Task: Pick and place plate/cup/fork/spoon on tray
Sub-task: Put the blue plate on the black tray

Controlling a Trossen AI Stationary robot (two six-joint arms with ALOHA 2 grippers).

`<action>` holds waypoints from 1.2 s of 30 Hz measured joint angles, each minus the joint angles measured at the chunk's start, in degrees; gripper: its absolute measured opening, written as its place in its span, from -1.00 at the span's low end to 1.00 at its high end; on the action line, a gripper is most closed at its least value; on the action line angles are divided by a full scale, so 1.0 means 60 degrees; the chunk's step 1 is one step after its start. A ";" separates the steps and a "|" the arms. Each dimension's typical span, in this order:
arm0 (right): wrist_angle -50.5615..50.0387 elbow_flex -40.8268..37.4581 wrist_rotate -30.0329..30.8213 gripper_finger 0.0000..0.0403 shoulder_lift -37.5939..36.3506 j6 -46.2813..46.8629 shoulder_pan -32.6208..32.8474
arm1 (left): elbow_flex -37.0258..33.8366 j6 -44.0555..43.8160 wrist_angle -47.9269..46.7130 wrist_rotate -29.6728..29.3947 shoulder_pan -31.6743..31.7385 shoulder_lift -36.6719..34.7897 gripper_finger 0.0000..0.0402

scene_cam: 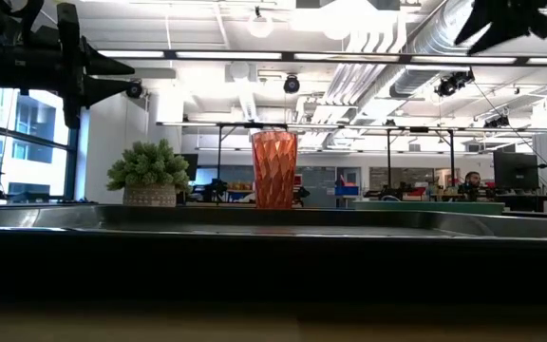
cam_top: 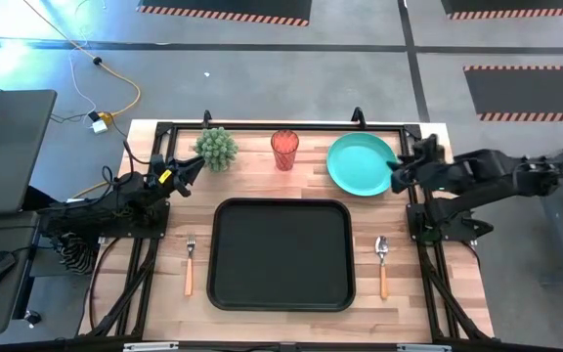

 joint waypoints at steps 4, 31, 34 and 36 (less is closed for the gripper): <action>0.0125 -0.0231 -0.1253 -0.10 0.0710 -0.0080 -0.0656 | 0.0000 0.0000 -0.0009 -0.0101 0.0000 0.0001 -0.43; 0.2723 -0.0309 -0.4882 -0.10 0.4716 -0.2515 -0.4309 | 0.0000 -0.0007 -0.0036 -0.0155 0.0000 0.0001 -0.43; 0.2903 -0.0313 -0.5116 -0.10 0.5152 -0.2856 -0.4309 | 0.0000 -0.0007 -0.0039 -0.0155 0.0000 0.0002 -0.43; 0.3095 -0.0311 -0.5265 -0.10 0.5448 -0.3059 -0.4309 | 0.0000 -0.0007 -0.0040 -0.0155 0.0000 0.0002 -0.43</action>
